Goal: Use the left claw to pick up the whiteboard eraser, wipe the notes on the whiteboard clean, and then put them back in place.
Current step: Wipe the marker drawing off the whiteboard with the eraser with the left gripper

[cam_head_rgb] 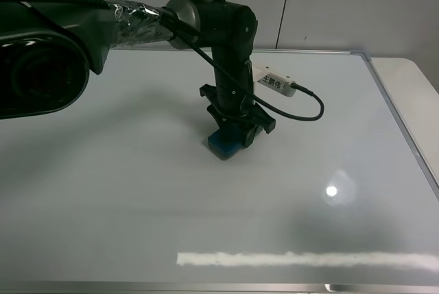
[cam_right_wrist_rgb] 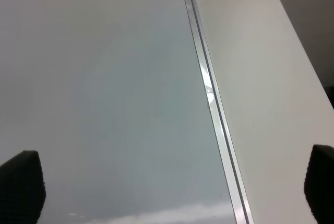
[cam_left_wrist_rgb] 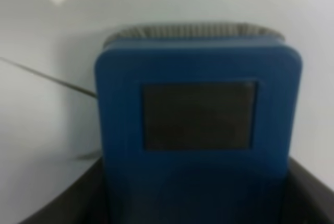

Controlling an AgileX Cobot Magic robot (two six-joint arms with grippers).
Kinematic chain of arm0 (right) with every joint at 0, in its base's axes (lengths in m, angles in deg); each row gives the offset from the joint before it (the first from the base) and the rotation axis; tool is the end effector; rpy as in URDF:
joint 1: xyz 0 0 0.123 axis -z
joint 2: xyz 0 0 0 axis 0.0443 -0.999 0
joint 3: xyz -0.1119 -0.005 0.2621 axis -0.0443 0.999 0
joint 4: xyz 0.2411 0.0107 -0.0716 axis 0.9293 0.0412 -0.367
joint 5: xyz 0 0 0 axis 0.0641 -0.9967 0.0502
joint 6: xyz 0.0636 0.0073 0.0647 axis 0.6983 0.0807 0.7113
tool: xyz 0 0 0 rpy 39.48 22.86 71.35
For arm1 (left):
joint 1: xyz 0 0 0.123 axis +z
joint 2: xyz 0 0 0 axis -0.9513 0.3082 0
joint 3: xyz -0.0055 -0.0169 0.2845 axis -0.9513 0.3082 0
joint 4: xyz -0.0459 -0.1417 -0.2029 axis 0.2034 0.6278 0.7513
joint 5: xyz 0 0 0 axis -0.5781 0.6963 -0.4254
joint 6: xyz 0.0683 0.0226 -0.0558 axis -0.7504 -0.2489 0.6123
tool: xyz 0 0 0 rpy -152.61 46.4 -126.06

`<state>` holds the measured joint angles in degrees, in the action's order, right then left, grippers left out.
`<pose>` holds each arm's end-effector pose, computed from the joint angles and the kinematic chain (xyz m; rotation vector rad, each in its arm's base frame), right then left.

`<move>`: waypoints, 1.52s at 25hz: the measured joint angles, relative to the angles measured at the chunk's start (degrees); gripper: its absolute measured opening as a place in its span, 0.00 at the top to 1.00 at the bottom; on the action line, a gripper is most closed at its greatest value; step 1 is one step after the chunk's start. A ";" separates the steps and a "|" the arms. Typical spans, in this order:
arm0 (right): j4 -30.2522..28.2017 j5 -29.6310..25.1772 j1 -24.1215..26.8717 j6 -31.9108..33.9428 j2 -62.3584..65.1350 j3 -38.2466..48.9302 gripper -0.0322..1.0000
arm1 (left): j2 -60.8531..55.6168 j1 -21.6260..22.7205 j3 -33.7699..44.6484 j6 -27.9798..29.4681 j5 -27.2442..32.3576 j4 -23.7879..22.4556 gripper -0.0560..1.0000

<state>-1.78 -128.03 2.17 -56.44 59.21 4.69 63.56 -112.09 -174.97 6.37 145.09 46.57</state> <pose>-0.0039 -0.0069 0.2733 0.0707 2.0570 -0.0538 0.3771 -0.3288 0.1110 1.0487 2.8784 -0.2048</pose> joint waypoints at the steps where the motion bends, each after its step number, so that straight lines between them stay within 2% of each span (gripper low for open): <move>1: 0.00 0.00 0.00 0.00 0.00 0.00 0.01 | 0.63 0.97 -1.30 -0.03 0.56 -0.71 0.43; 13: 0.00 0.00 0.00 0.00 0.00 0.00 0.01 | 1.53 11.18 -3.00 2.89 0.44 -10.28 0.43; 19: 0.00 0.00 0.00 0.00 0.00 0.00 0.01 | 1.53 11.45 -2.99 3.08 0.44 -11.46 0.43; 25: 0.00 0.00 0.00 0.00 0.00 0.00 0.01 | 1.53 7.74 -3.06 3.08 1.70 -11.15 0.43; 34: 0.00 0.00 0.00 0.00 0.00 0.00 0.01 | 1.62 -3.31 -2.83 2.51 5.08 -7.59 0.43; 38: 0.00 0.00 0.00 0.00 0.00 0.00 0.01 | 1.43 -7.57 -2.67 2.51 5.44 -4.44 0.43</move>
<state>-1.78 -128.03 2.17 -56.44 59.21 4.69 64.99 -119.66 -177.64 8.89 150.54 42.14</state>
